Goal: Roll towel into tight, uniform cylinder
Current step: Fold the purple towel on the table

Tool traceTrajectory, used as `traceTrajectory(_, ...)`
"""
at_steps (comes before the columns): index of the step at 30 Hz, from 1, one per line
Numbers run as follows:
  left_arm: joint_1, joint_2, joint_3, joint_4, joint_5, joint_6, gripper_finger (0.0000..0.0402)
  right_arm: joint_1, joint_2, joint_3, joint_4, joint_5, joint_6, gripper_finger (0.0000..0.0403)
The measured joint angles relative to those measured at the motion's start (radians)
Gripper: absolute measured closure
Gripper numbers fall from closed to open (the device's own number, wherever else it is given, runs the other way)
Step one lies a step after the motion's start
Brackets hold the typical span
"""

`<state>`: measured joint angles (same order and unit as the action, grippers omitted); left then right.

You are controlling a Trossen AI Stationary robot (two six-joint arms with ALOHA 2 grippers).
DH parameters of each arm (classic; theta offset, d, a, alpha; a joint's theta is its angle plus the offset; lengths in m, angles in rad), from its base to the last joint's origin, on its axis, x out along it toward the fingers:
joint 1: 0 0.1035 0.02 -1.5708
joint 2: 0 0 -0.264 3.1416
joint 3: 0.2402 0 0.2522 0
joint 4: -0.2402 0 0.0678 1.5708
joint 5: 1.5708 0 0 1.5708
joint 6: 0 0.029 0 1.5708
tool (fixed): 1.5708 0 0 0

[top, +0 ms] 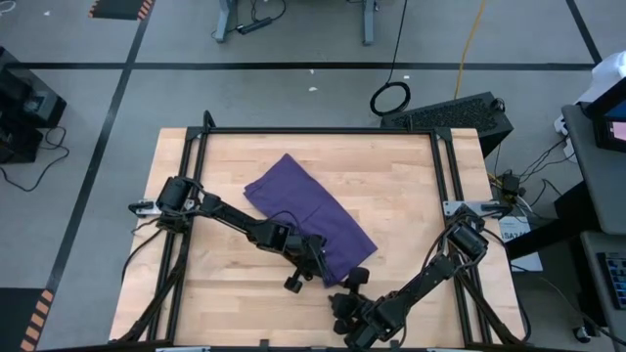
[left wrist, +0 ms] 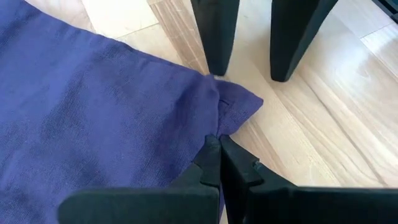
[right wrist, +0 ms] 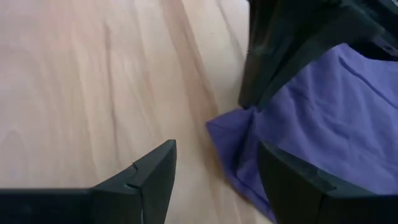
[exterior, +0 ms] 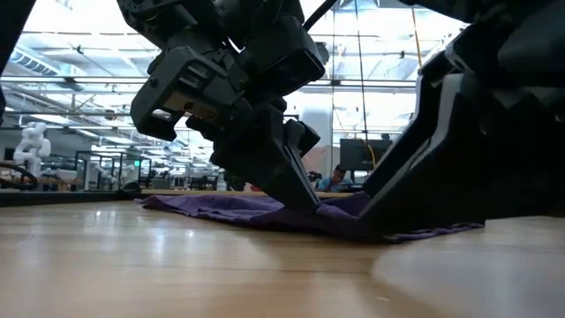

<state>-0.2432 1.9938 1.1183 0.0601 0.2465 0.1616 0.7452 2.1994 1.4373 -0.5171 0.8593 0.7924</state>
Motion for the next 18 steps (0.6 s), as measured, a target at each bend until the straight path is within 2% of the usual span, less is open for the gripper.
traceTrajectory(3, 0.0, 0.0, 0.0, 0.0, 0.0, 0.0, 0.0402, 0.0, 0.0, 0.01, -0.045, -0.001, 0.026, 0.0188)
traceTrajectory(18, 0.0, -0.001, 0.0, 0.012, 0.0, -0.026, 0.0402, -0.048, 0.015, 0.011, -0.023, 0.001, 0.045, 0.0189)
